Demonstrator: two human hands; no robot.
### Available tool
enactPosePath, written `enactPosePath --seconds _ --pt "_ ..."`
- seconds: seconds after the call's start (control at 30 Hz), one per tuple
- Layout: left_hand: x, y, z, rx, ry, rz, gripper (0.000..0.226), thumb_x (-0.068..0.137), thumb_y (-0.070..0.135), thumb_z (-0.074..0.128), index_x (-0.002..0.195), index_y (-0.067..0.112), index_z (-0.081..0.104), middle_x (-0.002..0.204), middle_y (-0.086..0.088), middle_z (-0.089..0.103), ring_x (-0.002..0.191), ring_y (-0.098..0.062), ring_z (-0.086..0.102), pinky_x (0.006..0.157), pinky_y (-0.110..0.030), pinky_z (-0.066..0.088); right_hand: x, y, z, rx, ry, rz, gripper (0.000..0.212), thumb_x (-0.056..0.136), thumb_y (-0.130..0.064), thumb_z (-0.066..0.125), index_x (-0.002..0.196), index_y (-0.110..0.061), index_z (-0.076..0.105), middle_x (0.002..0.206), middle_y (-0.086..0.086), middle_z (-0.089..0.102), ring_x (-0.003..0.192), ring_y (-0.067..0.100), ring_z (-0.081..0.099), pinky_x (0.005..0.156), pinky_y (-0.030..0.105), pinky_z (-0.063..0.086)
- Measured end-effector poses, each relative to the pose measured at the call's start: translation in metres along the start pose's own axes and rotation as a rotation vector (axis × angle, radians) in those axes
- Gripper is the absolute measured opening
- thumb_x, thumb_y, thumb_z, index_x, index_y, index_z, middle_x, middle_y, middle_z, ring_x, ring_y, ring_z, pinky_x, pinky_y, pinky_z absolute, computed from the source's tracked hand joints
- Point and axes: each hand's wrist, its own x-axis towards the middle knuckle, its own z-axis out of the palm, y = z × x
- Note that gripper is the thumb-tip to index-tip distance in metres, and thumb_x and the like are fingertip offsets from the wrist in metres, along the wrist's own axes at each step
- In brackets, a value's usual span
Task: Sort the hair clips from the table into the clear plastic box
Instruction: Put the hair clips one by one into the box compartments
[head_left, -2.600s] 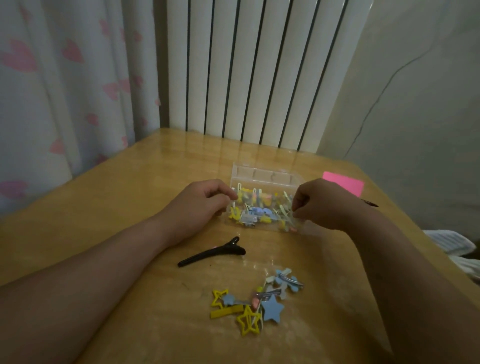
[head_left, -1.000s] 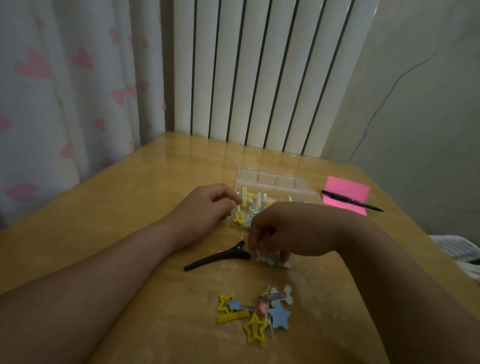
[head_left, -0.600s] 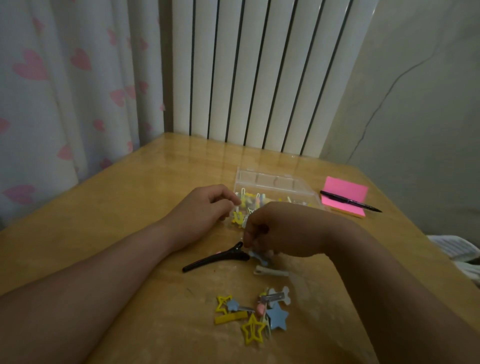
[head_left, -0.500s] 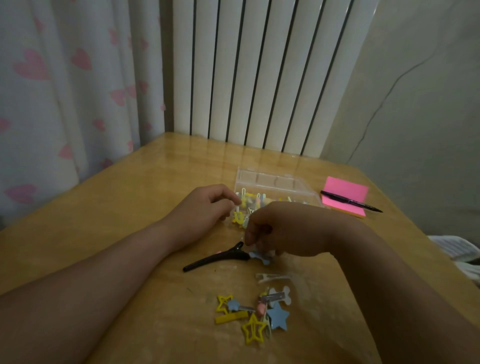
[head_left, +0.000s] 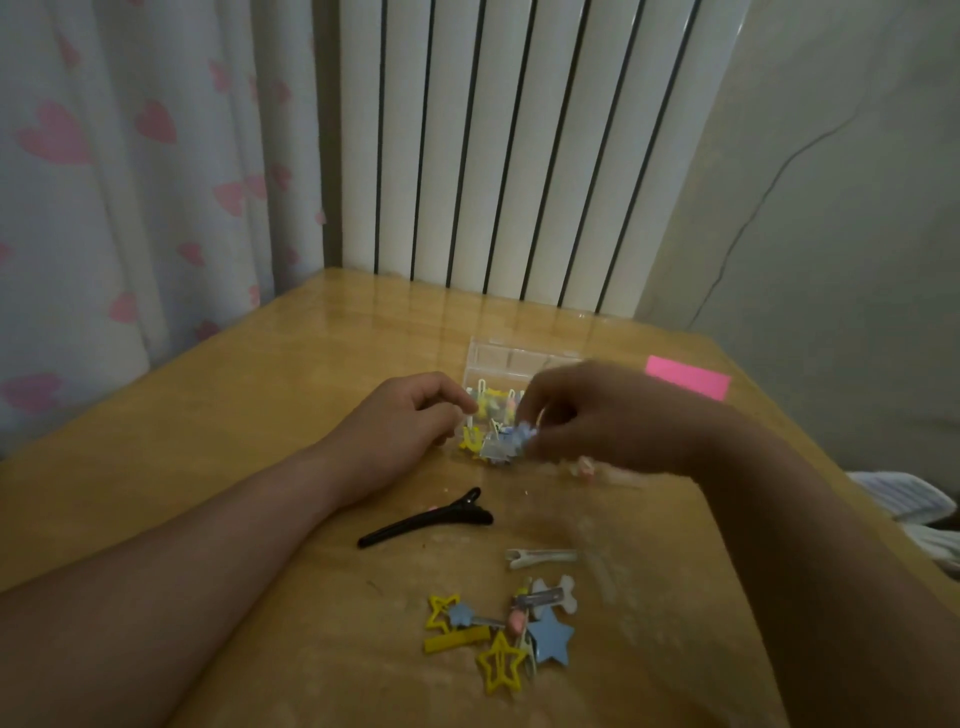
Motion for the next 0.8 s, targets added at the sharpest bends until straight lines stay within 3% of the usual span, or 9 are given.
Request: enactPosePath --seconds 0.1,0.2,0.4,0.53,0.8 --pt "0.000 -0.001 0.001 -0.006 0.001 -0.013 0.021 0.101 0.017 0.062 0.101 0.029 0.079 0.084 0.002 0.070 0.075 -0.001 0.063 0.074 -0.024 0.048 -0.002 0.027 -0.014 0.223 0.323 0.083 0.009 0.095 -0.026 0.075 0.102 -0.023 0.070 0.087 -0.003 0.075 0.072 0.005 0.068 0.064 0.023 0.048" --pt "0.000 -0.002 0.001 -0.004 0.002 -0.008 0.021 0.101 0.017 0.062 0.101 0.029 0.079 0.084 0.002 0.071 0.076 -0.001 0.064 0.074 -0.023 0.048 -0.001 0.054 -0.012 0.169 0.501 0.219 0.011 0.095 -0.025 0.076 0.095 -0.017 0.069 0.083 -0.001 0.073 0.072 0.012 0.063 0.060 0.027 0.043" --pt "0.000 -0.001 0.001 -0.009 -0.001 -0.012 0.021 0.102 0.017 0.062 0.102 0.030 0.079 0.082 0.002 0.069 0.075 -0.002 0.063 0.071 -0.019 0.047 0.009 0.067 -0.004 -0.039 0.407 0.392 0.014 0.089 -0.026 0.082 0.091 -0.022 0.069 0.089 -0.001 0.072 0.081 0.015 0.064 0.059 0.028 0.044" --pt "0.000 -0.001 0.001 0.001 -0.002 -0.008 0.021 0.102 0.017 0.062 0.102 0.030 0.079 0.082 0.004 0.070 0.075 -0.001 0.063 0.072 -0.020 0.048 0.014 0.068 0.004 -0.158 0.352 0.419 0.014 0.087 -0.025 0.084 0.085 -0.023 0.071 0.083 -0.004 0.072 0.078 0.013 0.065 0.068 0.032 0.055" --pt "0.000 -0.003 0.001 -0.002 -0.005 0.004 0.021 0.102 0.018 0.062 0.101 0.031 0.079 0.082 0.007 0.070 0.076 -0.001 0.063 0.074 -0.022 0.047 0.017 0.061 0.011 -0.256 0.325 0.450 0.013 0.086 -0.030 0.085 0.086 -0.024 0.074 0.084 -0.004 0.070 0.079 0.015 0.066 0.079 0.039 0.063"
